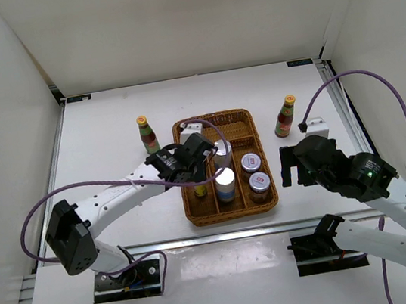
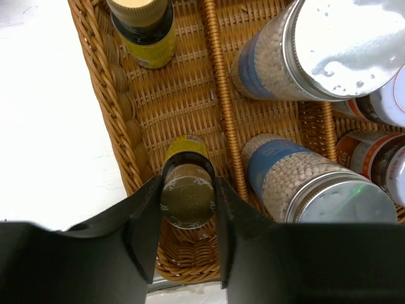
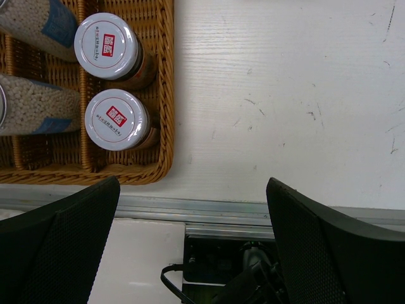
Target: Organize the condiment bottles
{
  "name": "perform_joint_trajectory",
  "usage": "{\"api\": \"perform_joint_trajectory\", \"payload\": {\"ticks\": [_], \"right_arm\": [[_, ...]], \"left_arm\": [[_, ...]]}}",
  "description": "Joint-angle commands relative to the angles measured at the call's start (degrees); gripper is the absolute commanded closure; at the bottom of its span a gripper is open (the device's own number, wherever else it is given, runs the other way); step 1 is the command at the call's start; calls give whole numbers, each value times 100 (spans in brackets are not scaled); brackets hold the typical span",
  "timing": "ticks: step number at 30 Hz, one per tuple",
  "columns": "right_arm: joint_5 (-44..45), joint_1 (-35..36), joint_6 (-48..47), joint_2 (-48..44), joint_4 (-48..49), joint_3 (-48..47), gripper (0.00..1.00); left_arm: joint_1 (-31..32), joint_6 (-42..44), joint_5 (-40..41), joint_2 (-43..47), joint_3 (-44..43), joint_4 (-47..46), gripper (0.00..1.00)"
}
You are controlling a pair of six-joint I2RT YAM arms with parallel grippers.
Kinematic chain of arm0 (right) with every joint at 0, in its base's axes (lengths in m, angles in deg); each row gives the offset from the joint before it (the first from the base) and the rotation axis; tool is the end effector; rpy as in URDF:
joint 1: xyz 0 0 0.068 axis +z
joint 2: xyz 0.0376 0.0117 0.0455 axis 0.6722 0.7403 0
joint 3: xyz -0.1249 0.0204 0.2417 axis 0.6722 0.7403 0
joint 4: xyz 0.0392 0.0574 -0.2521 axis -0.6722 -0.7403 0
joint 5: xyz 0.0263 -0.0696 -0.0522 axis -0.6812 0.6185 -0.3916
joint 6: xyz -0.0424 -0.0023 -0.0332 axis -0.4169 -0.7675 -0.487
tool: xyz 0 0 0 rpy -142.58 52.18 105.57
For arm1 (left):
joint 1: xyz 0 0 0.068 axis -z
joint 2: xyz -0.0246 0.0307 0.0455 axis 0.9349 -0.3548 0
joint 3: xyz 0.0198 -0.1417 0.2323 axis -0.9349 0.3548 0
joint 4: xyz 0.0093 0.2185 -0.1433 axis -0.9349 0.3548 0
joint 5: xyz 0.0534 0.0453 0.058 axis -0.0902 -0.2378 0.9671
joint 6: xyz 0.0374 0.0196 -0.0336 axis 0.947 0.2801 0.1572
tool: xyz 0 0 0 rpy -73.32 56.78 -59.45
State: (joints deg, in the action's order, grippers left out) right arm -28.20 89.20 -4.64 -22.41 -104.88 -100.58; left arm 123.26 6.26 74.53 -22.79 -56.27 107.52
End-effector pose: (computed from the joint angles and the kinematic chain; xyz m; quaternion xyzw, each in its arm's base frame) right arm 0.0916 0.0723 0.3468 -0.0163 0.9090 0.0352 0.4150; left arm 0.1880 -0.2356 0.2793 0.0843 0.9431 -0.0535 0.3171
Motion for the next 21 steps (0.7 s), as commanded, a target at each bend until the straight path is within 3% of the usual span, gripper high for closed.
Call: {"api": "perform_joint_trajectory", "payload": {"ticks": [1,2,5,7,15,19,21], "right_arm": [[65,-3,-25,-2,129,37,0],[65,-3,-25,-2,129,37,0],[65,-3,-25,-2,129,37,0],[231,-3,28,-2,42,-15,0],[986,-3,28,900,-117,-936,0],[1094,-590,-498,1754,224,-1500,0],[561,-1161,-849,2140,627,-1782,0]], "left_arm": [[45,-89,163,-13,-130,-189,52],[97,-89,215,-13,-130,-189,36],[98,-89,267,49,-130,-189,12],[98,-19,268,223,-191,-189,2],[98,551,890,707,-1060,627,0],[-138,929,1507,1067,-1220,857,0],[-611,1193,1577,1401,-1124,910,0]]}}
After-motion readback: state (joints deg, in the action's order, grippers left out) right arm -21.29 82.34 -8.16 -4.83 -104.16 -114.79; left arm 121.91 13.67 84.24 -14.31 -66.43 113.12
